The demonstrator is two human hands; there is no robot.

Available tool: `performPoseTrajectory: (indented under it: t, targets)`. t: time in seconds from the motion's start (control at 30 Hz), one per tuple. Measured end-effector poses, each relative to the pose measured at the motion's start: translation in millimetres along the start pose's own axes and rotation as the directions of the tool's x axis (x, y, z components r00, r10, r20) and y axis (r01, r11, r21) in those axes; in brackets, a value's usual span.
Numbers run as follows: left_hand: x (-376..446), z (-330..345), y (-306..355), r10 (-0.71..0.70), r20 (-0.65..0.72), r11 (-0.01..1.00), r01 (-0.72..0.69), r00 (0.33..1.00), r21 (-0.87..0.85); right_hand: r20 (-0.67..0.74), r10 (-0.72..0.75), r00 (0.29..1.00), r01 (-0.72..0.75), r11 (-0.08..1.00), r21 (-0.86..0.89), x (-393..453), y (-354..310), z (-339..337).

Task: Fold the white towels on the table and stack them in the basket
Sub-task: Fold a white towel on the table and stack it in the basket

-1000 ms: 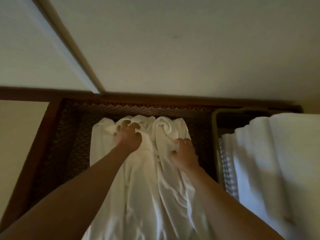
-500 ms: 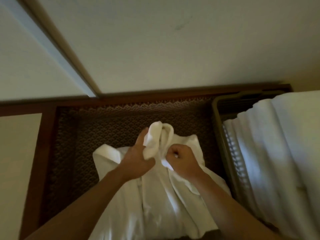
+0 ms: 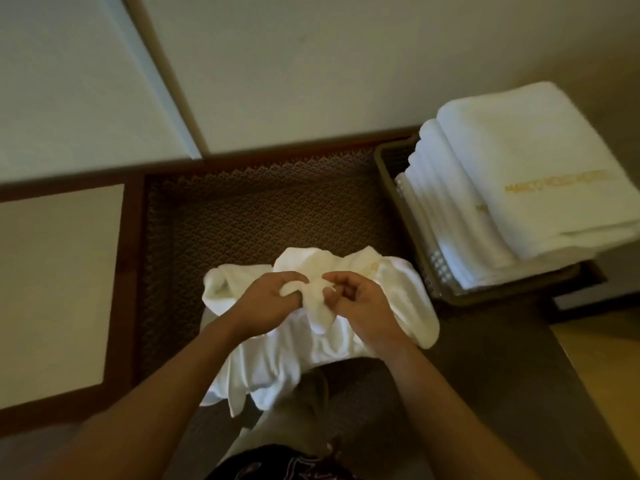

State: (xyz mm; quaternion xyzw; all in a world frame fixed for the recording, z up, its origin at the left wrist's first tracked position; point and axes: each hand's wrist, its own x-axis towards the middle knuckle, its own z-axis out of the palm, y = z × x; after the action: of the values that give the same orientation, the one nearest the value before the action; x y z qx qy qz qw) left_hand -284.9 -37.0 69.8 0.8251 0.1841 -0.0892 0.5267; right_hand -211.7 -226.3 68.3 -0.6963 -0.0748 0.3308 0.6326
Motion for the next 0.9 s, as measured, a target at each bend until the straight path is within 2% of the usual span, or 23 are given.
performPoseTrajectory:
  t: [0.07, 0.13, 0.17, 0.23, 0.27, 0.3, 0.37, 0.43, 0.5, 0.6, 0.67, 0.7, 0.8, 0.83, 0.9]
  targets:
    - [-39, 6, 6, -0.029, 0.041, 1.000, 0.029, 0.999, -0.003, -0.145, 0.006, 0.989, -0.002, 1.000, 0.031, -29, 11, 9]
    - [-73, 8, 7, -0.077, 0.156, 0.997, 0.073, 0.985, 0.037, -0.314, 0.074, 0.946, -0.029, 0.989, 0.145, -50, 22, 17]
    - [-91, 8, 6, -0.102, 0.224, 0.994, 0.090, 0.969, 0.060, -0.353, 0.122, 0.928, -0.043, 0.974, 0.224, -62, 24, 21]
    - [-114, 7, 2, -0.144, 0.299, 0.988, 0.121, 0.943, 0.093, -0.316, 0.189, 0.930, -0.061, 0.926, 0.374, -81, 26, 27]
    - [-122, 7, 1, -0.138, 0.298, 0.987, 0.109, 0.944, 0.114, -0.287, 0.181, 0.941, -0.066, 0.927, 0.368, -91, 28, 30]
    - [-135, 5, -1, -0.118, 0.292, 0.987, 0.078, 0.949, 0.143, -0.277, 0.139, 0.951, -0.056, 0.956, 0.287, -104, 31, 37]
    - [-151, 2, -4, -0.065, 0.270, 0.988, 0.025, 0.961, 0.151, -0.191, -0.032, 0.981, 0.033, 0.999, 0.006, -125, 38, 50]
    - [-170, -9, -8, -0.021, 0.268, 0.989, -0.019, 0.963, 0.144, 0.064, -0.140, 0.988, 0.153, 0.944, -0.293, -147, 43, 71]
    - [-188, -25, -16, 0.002, 0.281, 0.990, -0.042, 0.960, 0.136, 0.226, -0.127, 0.966, 0.228, 0.830, -0.509, -162, 45, 97]
    - [-234, -66, -49, 0.052, 0.271, 0.982, -0.098, 0.961, 0.159, 0.201, -0.101, 0.974, 0.202, 0.788, -0.581, -183, 41, 161]
    - [-268, -99, -84, 0.100, 0.179, 0.964, -0.140, 0.979, 0.227, 0.205, -0.047, 0.978, 0.154, 0.823, -0.546, -196, 35, 211]
    - [-283, -113, -105, 0.139, 0.102, 0.953, -0.161, 0.985, 0.257, 0.232, -0.004, 0.973, 0.114, 0.878, -0.465, -204, 31, 233]
    - [-344, -162, -194, 0.188, -0.208, 0.948, -0.122, 0.960, 0.295, 0.376, 0.059, 0.925, 0.044, 0.965, -0.259, -232, 25, 321]
    - [-361, -171, -222, 0.145, -0.309, 0.966, -0.066, 0.940, 0.251, 0.414, 0.055, 0.908, 0.040, 0.975, -0.217, -239, 22, 342]
    - [-408, -197, -273, -0.072, -0.464, 0.992, 0.112, 0.883, 0.060, 0.492, 0.049, 0.869, 0.006, 0.994, -0.110, -252, 23, 397]
